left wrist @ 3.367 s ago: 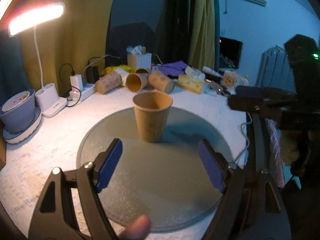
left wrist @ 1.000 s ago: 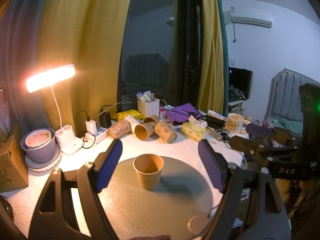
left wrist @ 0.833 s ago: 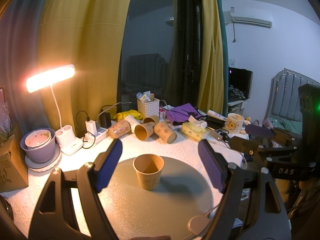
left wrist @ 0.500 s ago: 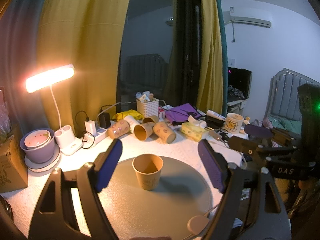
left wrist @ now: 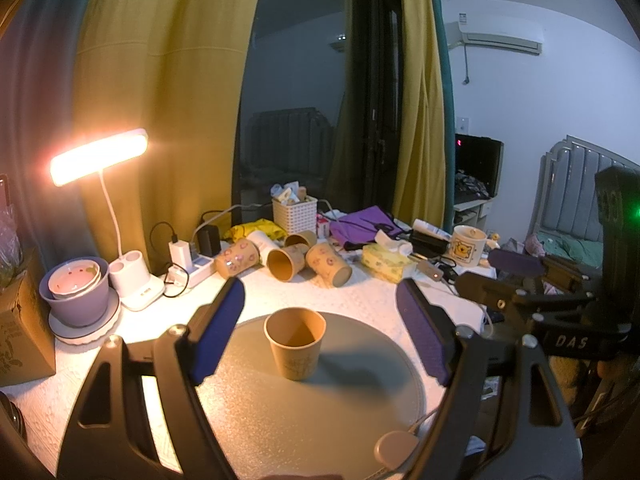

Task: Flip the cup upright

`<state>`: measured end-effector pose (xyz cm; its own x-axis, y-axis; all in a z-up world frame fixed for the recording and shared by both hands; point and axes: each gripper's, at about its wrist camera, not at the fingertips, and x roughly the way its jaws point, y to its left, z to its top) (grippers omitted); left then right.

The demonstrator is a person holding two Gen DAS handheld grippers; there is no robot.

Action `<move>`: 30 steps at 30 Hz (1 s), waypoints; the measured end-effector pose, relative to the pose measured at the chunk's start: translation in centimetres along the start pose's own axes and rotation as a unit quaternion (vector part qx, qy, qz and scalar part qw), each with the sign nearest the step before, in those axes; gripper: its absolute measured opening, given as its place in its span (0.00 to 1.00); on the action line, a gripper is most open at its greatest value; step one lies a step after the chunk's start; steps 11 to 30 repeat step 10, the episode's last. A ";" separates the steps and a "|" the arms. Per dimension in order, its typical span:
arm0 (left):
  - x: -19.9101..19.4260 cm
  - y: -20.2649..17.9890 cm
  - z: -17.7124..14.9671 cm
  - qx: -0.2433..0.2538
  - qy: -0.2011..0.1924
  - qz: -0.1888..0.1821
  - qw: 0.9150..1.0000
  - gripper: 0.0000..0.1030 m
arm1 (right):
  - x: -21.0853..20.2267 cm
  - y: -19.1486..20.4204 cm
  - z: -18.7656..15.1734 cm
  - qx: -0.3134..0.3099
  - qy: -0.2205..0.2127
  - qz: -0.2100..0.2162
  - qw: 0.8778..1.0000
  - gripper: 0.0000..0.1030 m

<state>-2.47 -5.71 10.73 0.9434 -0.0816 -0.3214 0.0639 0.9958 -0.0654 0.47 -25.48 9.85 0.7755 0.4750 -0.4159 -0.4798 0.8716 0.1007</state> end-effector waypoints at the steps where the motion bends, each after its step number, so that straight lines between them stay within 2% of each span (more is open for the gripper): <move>1: 0.0 0.0 0.0 0.000 0.000 0.000 1.000 0.77 | 0.0 0.0 0.1 -0.001 0.000 0.000 1.000 0.76; 30: 0.1 0.0 0.0 -0.004 0.000 -0.007 1.000 0.77 | 0.0 0.2 -0.1 -0.001 0.000 0.000 1.000 0.76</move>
